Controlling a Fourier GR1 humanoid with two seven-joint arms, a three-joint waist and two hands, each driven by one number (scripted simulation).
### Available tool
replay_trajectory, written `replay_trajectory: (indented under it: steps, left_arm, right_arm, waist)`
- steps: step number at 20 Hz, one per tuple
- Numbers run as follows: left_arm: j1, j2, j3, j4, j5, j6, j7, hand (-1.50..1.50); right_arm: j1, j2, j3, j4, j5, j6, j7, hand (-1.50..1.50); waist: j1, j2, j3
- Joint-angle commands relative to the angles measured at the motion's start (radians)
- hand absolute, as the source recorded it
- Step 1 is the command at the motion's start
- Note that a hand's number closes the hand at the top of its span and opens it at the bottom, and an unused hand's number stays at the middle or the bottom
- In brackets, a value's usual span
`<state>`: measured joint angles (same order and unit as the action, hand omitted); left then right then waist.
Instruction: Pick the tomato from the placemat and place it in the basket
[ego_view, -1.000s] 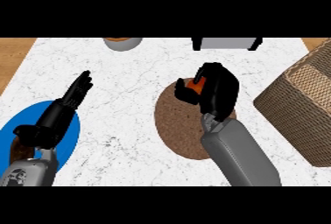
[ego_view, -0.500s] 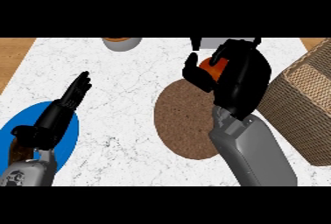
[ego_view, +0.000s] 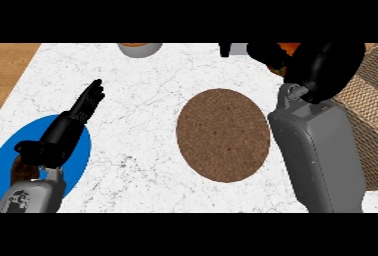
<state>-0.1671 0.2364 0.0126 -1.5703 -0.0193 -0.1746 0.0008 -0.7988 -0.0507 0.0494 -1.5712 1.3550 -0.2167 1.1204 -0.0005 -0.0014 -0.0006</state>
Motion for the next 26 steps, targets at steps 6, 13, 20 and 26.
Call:
replay_trajectory:
  steps: [6, 13, 20, 26]
  left_arm:
    - [-0.047, -0.006, 0.016, 0.027, -0.008, 0.007, 0.011, 0.00]
    - [-0.033, 0.001, 0.020, 0.021, -0.006, -0.018, 0.021, 0.00]
    - [0.009, -0.028, 0.012, -0.058, -0.004, -0.018, 0.041, 0.00]
    - [0.013, -0.003, 0.039, -0.007, -0.015, -0.042, -0.020, 0.00]
  right_arm:
    - [-0.133, -0.154, -0.263, 0.126, -0.017, -0.030, -0.009, 1.50]
    - [-0.084, -0.294, -0.399, 0.181, -0.073, -0.080, -0.119, 1.50]
    - [0.059, -0.286, -0.424, 0.160, -0.151, -0.114, -0.147, 1.50]
    - [0.184, -0.357, -0.522, 0.238, -0.304, -0.225, -0.335, 1.50]
  waist:
    - [0.004, 0.005, 0.000]
    - [0.002, 0.003, 0.001]
    - [0.004, 0.001, 0.001]
    - [0.004, 0.002, 0.001]
